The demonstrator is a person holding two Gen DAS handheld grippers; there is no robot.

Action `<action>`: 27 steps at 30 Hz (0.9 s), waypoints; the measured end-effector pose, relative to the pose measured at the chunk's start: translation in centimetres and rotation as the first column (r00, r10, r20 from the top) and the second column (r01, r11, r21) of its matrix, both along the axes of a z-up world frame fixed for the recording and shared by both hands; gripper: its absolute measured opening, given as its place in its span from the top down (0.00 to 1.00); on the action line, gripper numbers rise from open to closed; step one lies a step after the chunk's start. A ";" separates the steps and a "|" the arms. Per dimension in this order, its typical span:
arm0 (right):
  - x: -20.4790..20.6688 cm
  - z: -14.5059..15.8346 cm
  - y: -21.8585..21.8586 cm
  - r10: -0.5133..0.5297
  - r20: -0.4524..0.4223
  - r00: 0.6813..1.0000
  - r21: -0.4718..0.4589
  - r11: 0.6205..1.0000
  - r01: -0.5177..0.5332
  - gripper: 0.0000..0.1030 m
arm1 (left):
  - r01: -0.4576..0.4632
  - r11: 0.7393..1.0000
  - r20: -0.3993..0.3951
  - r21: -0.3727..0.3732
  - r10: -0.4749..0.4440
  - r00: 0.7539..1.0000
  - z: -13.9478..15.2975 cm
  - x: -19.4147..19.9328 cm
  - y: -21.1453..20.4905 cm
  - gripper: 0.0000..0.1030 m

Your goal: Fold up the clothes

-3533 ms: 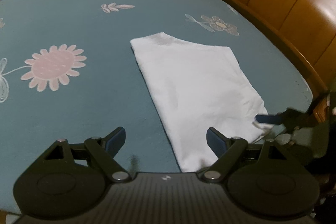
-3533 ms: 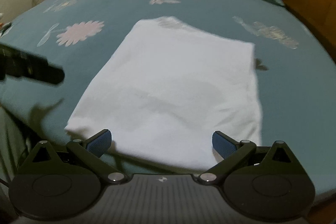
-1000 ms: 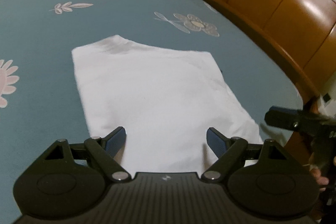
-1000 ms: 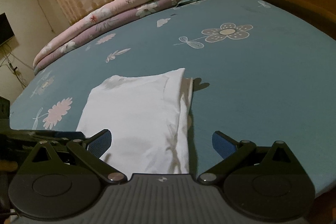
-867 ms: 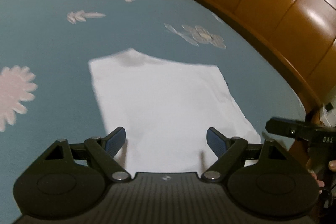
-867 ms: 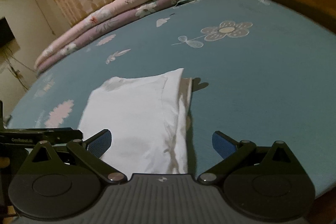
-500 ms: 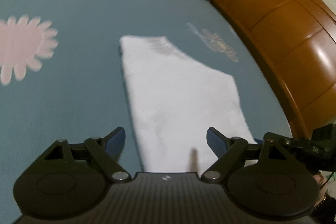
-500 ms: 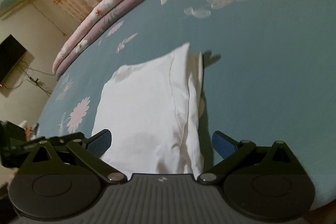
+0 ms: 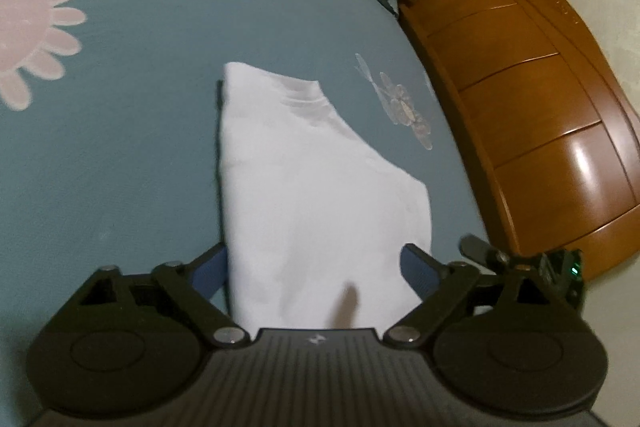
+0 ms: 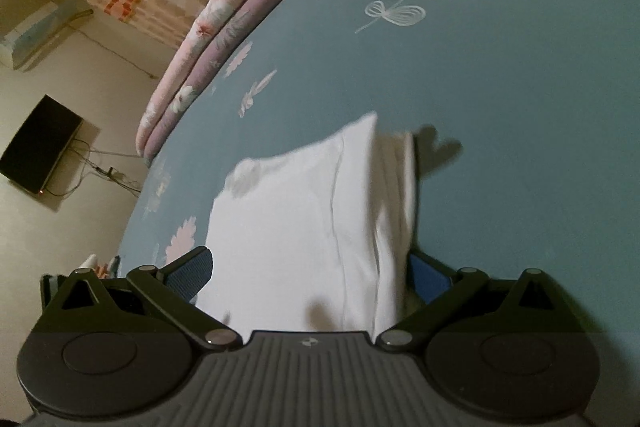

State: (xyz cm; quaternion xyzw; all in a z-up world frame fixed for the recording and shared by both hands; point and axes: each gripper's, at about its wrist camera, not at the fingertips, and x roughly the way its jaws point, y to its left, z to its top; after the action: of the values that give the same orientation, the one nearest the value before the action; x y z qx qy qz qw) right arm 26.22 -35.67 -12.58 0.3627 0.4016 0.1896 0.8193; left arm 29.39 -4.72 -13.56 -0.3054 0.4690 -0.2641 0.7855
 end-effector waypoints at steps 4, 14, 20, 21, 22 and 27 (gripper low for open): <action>2.6 -0.2 -0.5 0.017 -0.010 1.000 0.035 0.999 -0.017 0.00 | 0.002 1.000 -0.015 -0.016 -0.003 1.000 -0.2 1.3 -0.2 0.09; -0.5 -0.1 0.2 0.028 -0.008 1.000 0.027 0.999 -0.028 0.00 | 0.005 0.994 -0.036 -0.110 -0.009 0.999 -1.0 -2.4 1.4 0.08; -4.5 -0.2 0.8 0.061 -0.031 0.998 0.039 0.997 -0.059 0.00 | 0.001 0.984 -0.052 -0.180 -0.011 0.999 -1.8 -4.7 2.1 0.08; -5.1 -0.1 1.0 0.071 -0.035 0.997 0.035 0.997 -0.069 0.00 | 0.000 0.983 -0.051 -0.185 -0.009 0.999 -1.9 -4.7 2.1 0.08; -5.5 -0.1 1.1 0.069 -0.030 0.997 0.037 0.997 -0.068 0.00 | -0.003 0.982 -0.053 -0.189 -0.007 0.999 -1.9 -4.6 2.1 0.08; -4.7 -0.3 0.7 0.051 -0.041 0.998 0.071 0.996 -0.048 0.00 | 0.021 0.991 -0.043 -0.132 -0.027 0.999 -1.2 -2.8 0.9 0.09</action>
State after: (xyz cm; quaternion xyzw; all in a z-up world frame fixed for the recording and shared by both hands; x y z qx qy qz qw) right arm 21.49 -35.00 -12.92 0.3851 0.4209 0.2161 0.7924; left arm 26.61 -3.84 -14.79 -0.3568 0.4714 -0.2970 0.7498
